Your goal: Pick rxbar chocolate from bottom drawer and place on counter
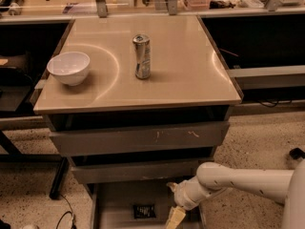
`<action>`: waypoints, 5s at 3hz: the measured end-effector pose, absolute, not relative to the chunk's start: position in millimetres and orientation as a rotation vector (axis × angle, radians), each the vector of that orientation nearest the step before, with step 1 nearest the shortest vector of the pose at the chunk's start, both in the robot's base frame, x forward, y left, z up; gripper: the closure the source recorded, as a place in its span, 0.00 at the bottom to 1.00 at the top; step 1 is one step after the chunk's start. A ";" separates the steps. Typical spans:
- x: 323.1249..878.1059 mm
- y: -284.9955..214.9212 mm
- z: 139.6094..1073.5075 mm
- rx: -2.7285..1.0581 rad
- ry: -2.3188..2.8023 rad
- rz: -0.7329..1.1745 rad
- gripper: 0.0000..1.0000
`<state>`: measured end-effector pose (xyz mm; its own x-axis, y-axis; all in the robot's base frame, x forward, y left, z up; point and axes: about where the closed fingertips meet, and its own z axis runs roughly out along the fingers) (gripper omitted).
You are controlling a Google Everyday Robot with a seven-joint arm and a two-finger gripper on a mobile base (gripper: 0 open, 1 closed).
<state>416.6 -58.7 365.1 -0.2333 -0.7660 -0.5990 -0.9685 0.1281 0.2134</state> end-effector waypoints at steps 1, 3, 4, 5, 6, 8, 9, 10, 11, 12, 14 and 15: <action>417.2 -57.8 362.9 -1.678 2.070 0.822 0.00; 428.7 -35.5 321.2 -1.693 1.995 0.844 0.00; 440.8 -17.8 262.3 -1.693 1.980 0.855 0.00; 440.8 -17.8 262.3 -1.693 1.979 0.855 0.00; 448.3 -7.0 243.2 -1.668 1.950 0.870 0.00; 467.5 13.0 201.8 -1.641 1.897 0.903 0.00; 463.5 16.8 196.6 -1.703 1.908 0.846 0.00; 461.3 19.9 172.6 -1.757 1.925 0.801 0.00; 464.4 20.3 153.7 -1.788 1.931 0.770 0.00; 465.5 19.7 136.4 -1.791 1.940 0.763 0.00; 465.6 22.0 108.2 -1.779 1.959 0.772 0.00; 465.0 23.0 97.8 -1.768 1.975 0.766 0.19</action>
Offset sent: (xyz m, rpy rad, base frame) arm 0.0020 0.0197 -0.0291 0.0772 -0.0102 0.0411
